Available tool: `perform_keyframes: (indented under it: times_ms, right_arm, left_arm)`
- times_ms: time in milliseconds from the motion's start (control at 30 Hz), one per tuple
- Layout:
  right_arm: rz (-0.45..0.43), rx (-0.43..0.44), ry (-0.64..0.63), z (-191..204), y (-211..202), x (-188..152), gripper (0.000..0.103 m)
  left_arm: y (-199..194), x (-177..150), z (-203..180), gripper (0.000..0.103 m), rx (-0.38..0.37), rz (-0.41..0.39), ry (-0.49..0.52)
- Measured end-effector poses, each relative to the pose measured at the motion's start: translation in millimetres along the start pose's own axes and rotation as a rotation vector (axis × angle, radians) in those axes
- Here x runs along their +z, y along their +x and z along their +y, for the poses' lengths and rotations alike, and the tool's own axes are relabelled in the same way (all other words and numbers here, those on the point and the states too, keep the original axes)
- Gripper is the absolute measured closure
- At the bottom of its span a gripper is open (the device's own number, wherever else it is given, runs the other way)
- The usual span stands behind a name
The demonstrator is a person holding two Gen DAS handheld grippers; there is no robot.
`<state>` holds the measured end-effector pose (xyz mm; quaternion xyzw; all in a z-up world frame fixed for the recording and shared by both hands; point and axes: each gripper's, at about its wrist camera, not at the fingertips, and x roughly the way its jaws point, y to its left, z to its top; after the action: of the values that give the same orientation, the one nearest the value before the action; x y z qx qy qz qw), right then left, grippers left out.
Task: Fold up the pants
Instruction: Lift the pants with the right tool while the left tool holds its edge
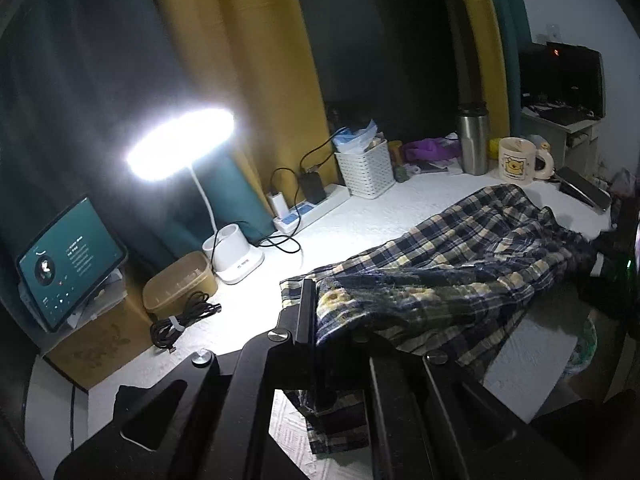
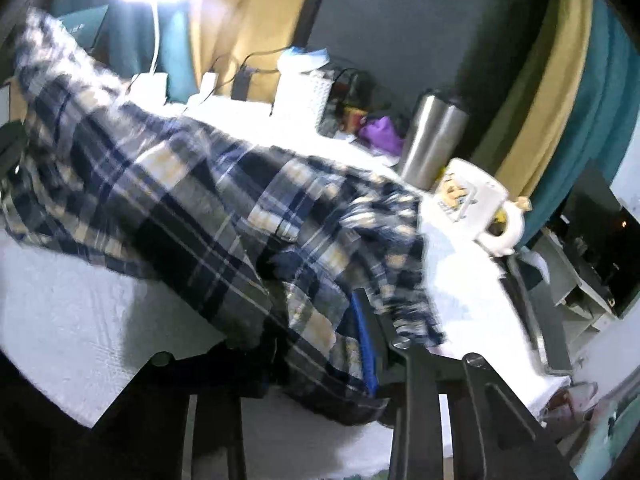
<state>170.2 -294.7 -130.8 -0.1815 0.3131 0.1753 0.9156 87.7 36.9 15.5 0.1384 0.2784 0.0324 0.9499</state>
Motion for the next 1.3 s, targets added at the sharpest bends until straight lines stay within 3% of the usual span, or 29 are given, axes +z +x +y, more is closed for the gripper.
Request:
perform_keyframes:
  times_ms: [133, 267, 433, 667, 1067, 1300]
  right_arm:
    - [-0.061, 0.020, 0.079, -27.1, -30.8, 12.4, 0.073]
    - [-0.148, -0.013, 0.067, -41.9, -68.5, 31.4, 0.084]
    - [-0.225, -0.054, 0.047, -53.2, -104.6, 47.4, 0.091]
    - [-0.291, -0.096, 0.041, -60.2, -143.0, 45.4, 0.095]
    - [-0.331, -0.079, 0.047, -49.7, -201.0, 12.1, 0.095]
    - [-0.294, -0.038, 0.065, -43.1, -202.6, -3.6, 0.095]
  left_arm:
    - [-12.2, 0.6, -2.1, 0.101, -0.005, -0.030, -0.013]
    - [-32.0, 4.3, -6.4, 0.101, -0.001, -0.077, -0.003]
    - [-61.1, 12.5, -10.2, 0.101, -0.008, -0.112, 0.001]
    - [-102.7, 13.8, -21.0, 0.101, 0.003, -0.174, 0.039]
    - [-174.4, -6.4, -32.7, 0.101, 0.037, -0.214, 0.054]
    - [-174.4, -18.7, -39.5, 0.101, 0.017, -0.164, 0.094]
